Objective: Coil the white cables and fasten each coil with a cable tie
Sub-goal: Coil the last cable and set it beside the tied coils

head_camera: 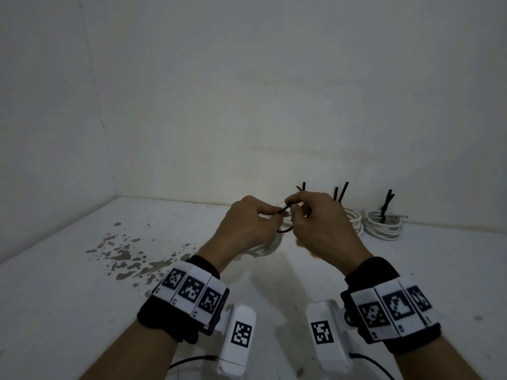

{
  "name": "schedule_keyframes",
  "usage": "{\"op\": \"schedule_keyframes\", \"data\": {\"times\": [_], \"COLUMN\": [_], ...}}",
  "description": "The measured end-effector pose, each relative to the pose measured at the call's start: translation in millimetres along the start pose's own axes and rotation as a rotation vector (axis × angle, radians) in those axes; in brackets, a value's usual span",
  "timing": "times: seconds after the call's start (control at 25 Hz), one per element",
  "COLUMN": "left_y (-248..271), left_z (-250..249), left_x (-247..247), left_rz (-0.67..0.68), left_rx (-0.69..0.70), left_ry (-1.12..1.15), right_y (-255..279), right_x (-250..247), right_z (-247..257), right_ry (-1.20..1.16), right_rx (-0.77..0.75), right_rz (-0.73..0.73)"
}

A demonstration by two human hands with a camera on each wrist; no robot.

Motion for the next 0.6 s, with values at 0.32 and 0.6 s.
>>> {"op": "schedule_keyframes", "data": {"times": [0.32, 0.6], "left_y": [1, -2], "left_z": [-15, -6], "left_x": [-2, -7], "left_rz": [0.032, -0.131], "left_rx": [0.070, -0.020], "left_ry": [0.076, 0.263], "right_y": [-1, 3], "right_x": [-5, -30], "right_z": [-10, 9], "right_ry": [-0.269, -0.290], "right_rx": [0.061, -0.099], "right_rz": [-0.035, -0.305]}}
Point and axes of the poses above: each hand's wrist, its own y-axis away from the middle knuckle, its own x-axis out of the palm, z = x × y, the point moved 8 cm from there along -y, towards the middle knuckle, and after that the axes turned 4 degrees about -z, right-handed, at the moved point
